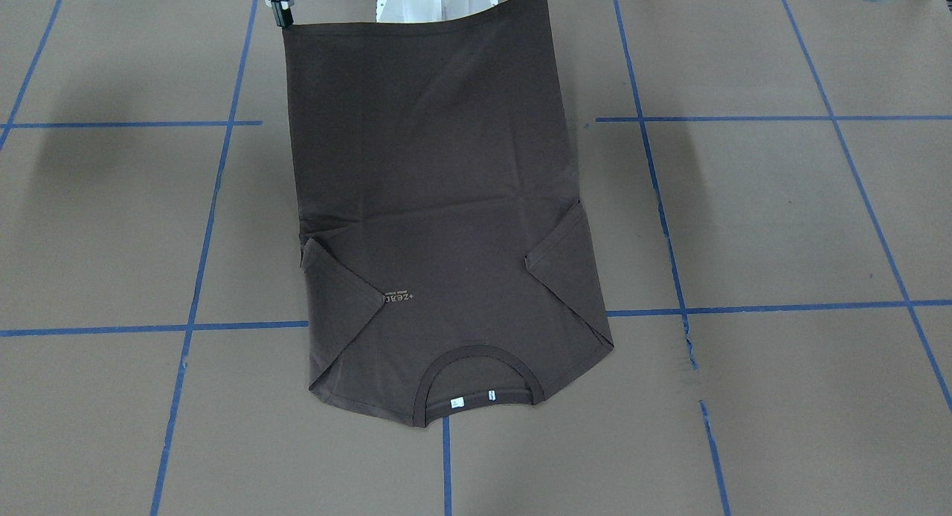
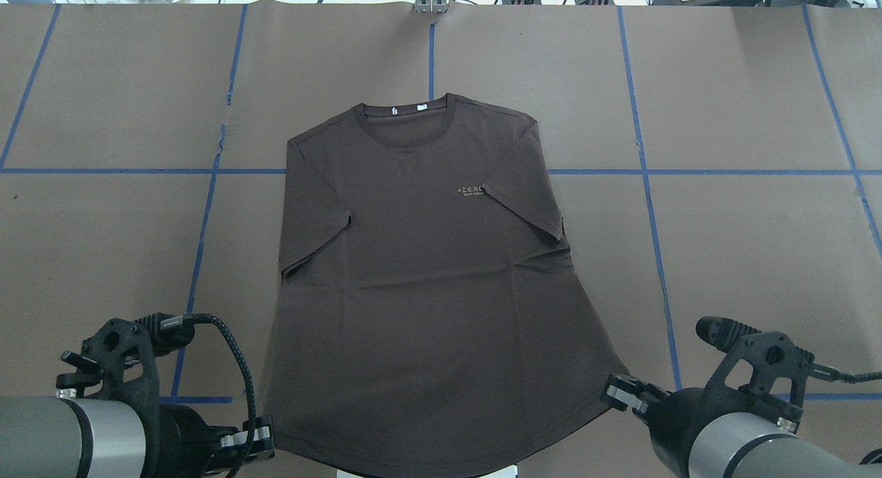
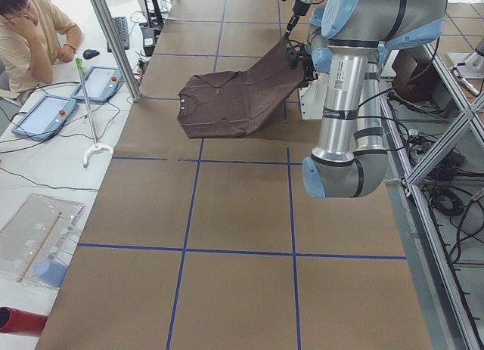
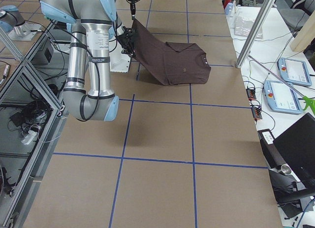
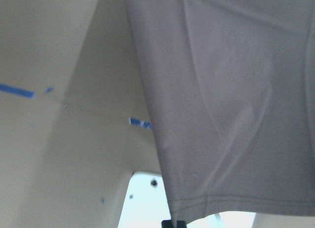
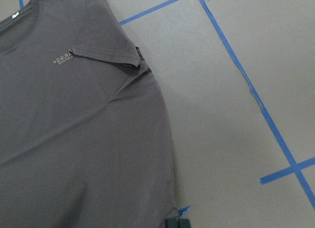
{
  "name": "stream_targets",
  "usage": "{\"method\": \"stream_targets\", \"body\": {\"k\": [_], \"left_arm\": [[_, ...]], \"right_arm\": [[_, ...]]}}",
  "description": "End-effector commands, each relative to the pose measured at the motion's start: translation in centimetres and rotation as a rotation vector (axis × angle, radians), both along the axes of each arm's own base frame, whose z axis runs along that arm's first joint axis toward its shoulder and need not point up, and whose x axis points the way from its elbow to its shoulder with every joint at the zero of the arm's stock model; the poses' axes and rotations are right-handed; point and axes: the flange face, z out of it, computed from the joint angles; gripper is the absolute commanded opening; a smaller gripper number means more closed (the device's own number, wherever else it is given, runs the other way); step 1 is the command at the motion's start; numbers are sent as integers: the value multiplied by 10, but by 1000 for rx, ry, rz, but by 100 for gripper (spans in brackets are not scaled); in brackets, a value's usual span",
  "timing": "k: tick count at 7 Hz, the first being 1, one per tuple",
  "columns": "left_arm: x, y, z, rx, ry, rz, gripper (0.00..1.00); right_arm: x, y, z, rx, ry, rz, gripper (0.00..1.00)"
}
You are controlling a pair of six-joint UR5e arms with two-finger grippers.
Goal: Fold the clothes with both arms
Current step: 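Lift the hem with both grippers and carry it toward the collar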
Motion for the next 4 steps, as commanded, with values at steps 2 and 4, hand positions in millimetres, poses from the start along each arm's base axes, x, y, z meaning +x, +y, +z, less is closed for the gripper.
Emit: {"method": "stream_targets", "body": {"k": [2,4], "left_arm": [[-10,-85,7,169,-84,-92,0],[-18,-154,13,240,-148,-123,0]], "right_arm": [[12,-83,-27,47,56,22,0],[34,-162,-30,5,90,59,0]]}}
